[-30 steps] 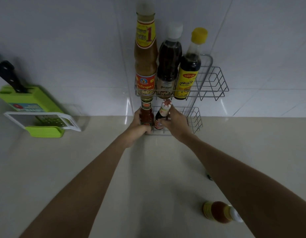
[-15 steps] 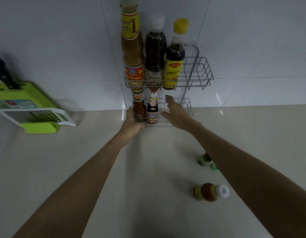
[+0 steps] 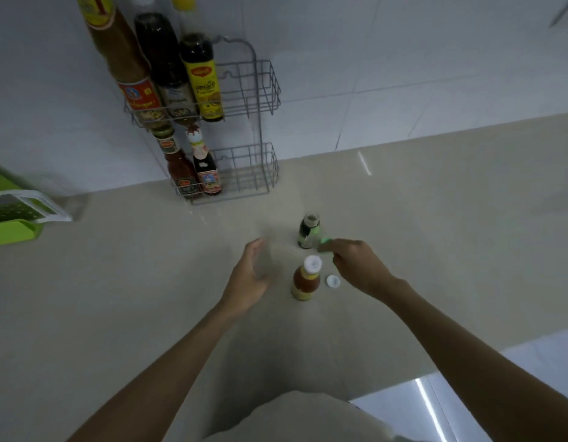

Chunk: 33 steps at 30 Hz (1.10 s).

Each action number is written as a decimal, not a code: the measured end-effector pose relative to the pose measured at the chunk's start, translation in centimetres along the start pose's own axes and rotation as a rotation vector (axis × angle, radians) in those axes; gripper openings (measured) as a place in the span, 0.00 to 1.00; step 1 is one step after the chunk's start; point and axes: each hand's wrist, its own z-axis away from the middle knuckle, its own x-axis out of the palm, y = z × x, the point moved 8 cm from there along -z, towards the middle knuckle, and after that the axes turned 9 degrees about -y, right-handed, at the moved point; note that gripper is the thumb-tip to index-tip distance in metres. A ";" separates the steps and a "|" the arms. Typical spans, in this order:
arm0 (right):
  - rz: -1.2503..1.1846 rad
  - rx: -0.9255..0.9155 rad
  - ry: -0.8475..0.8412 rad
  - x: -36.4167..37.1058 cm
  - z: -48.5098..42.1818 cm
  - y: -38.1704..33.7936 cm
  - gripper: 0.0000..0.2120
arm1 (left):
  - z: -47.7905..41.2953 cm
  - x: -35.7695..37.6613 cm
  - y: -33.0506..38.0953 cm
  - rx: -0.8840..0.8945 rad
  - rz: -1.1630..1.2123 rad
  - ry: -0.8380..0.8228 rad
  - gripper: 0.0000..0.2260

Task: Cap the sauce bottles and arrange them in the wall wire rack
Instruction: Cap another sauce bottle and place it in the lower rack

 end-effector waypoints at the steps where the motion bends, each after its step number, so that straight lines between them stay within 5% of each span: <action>1: 0.038 0.040 -0.109 2.1 0.4 1.4 0.22 | 0.1 1.0 0.0 -0.012 -0.039 -0.027 0.34; 5: 0.265 -0.044 -0.384 8.8 2.0 3.7 0.26 | -0.3 4.4 0.7 -0.009 -0.178 -0.142 0.40; 10: 0.397 -0.065 -0.260 9.0 2.9 5.3 0.18 | -0.5 6.7 1.7 0.020 -0.154 -0.163 0.31; 15: -0.464 0.095 0.362 -0.8 1.5 3.6 0.10 | -1.0 6.8 2.2 0.026 -0.116 -0.119 0.20; 17: -0.716 0.072 0.450 -3.6 0.9 1.5 0.07 | -1.3 6.7 2.6 0.043 -0.107 -0.104 0.16; 24: -1.132 -0.122 0.224 -4.1 -0.3 -3.9 0.03 | -0.5 5.3 5.5 0.063 0.107 -0.090 0.12; 27: -1.322 -0.109 0.129 -4.1 -1.1 -4.1 0.03 | 0.5 5.3 6.8 0.071 0.299 -0.211 0.15; 33: -1.250 -0.276 -0.264 -6.3 -1.3 -6.5 0.15 | 2.6 6.2 9.0 0.047 0.596 -0.559 0.14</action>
